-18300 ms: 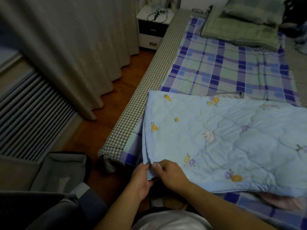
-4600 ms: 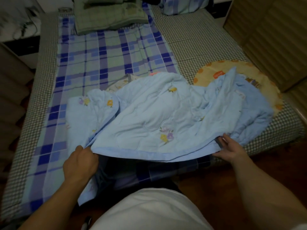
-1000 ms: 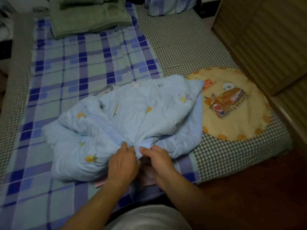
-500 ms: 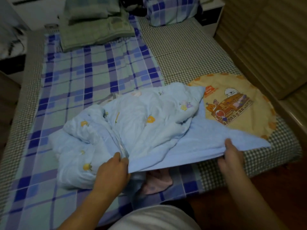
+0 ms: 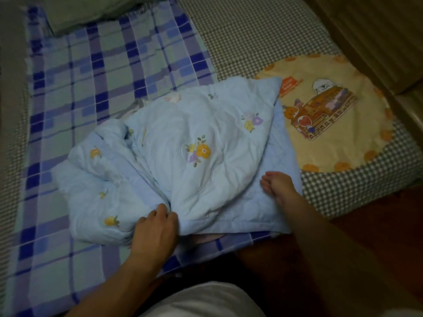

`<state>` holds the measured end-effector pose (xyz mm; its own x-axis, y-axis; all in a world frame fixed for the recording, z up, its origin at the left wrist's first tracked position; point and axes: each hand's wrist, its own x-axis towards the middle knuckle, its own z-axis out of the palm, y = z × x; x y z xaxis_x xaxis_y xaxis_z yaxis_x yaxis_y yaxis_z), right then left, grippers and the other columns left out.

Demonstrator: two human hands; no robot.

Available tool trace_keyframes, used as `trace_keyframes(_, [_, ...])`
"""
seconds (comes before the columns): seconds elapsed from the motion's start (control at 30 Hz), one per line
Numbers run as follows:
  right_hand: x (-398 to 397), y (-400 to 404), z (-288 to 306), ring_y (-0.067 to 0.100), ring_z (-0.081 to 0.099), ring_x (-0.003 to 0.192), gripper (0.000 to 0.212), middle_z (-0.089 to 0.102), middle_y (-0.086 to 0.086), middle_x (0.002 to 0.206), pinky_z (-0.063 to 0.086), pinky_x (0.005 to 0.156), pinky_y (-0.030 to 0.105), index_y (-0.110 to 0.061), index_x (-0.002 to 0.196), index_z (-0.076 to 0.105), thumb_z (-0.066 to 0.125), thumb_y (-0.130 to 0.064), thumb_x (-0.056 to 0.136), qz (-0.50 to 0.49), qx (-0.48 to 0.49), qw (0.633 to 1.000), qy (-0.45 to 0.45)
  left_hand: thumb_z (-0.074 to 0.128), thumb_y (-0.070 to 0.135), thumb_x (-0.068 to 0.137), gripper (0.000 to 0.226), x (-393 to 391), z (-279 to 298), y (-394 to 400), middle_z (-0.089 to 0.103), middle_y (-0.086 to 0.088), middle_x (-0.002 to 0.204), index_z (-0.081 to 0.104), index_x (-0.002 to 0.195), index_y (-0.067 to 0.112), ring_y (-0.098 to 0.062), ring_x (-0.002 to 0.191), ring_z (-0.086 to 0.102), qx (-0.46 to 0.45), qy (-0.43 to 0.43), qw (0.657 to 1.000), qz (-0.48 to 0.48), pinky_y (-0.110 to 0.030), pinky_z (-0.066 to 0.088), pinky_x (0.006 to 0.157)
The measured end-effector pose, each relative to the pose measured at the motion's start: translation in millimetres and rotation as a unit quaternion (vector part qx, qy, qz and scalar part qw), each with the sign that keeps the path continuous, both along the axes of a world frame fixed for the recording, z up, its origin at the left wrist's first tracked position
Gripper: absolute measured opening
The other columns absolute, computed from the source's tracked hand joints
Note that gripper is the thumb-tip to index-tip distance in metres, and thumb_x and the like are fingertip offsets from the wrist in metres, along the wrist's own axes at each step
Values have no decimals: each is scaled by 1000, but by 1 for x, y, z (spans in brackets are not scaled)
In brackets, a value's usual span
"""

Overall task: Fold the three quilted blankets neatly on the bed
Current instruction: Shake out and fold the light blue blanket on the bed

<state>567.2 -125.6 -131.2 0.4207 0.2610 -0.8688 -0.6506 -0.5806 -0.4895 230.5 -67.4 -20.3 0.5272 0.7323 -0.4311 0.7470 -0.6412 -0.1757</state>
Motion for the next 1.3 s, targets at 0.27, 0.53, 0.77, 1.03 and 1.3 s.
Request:
trace_keyframes(0.27, [-29, 67, 10, 31, 59, 116, 36, 60, 14, 133, 48, 96, 42, -9, 129, 58, 42, -30, 105, -51, 109, 981, 155, 92, 33, 47, 43, -6, 3, 2, 51, -9, 77, 60, 71, 17, -31, 51, 55, 12, -13, 1000, 11, -33, 41, 42])
trace_keyframes(0.53, [4, 89, 89, 29, 62, 111, 49, 60, 13, 127, 55, 93, 37, -1, 128, 58, 68, -8, 80, -288, 182, 906, -252, 89, 36, 53, 38, -5, 3, -3, 51, -9, 79, 61, 71, 19, -31, 47, 54, 23, -12, 999, 46, -32, 42, 42])
trace_keyframes(0.77, [21, 16, 78, 40, 43, 130, 38, 46, 17, 142, 31, 110, 41, -7, 106, 60, 56, -25, 73, -23, -101, 803, -587, 89, 26, 51, 37, -6, 11, -6, 50, -12, 77, 61, 72, 15, -33, 47, 54, 20, -31, 999, 38, -34, 43, 41])
trace_keyframes(1.03, [-9, -138, -82, 31, 55, 111, 38, 56, 18, 135, 44, 106, 43, -2, 135, 50, 43, -20, 102, 270, -182, 942, -81, 84, 19, 60, 28, -9, 9, -9, 48, -12, 76, 60, 73, 13, -31, 46, 54, 49, -25, 998, 32, -32, 41, 42])
trace_keyframes(1.3, [-11, -90, -45, 20, 65, 85, 24, 63, 20, 114, 58, 85, 35, 2, 116, 59, 49, -5, 96, -95, 4, 995, -9, 81, 28, 67, 27, -4, 14, -10, 50, -11, 81, 63, 79, 12, -34, 52, 58, 59, -25, 996, 54, -35, 44, 44])
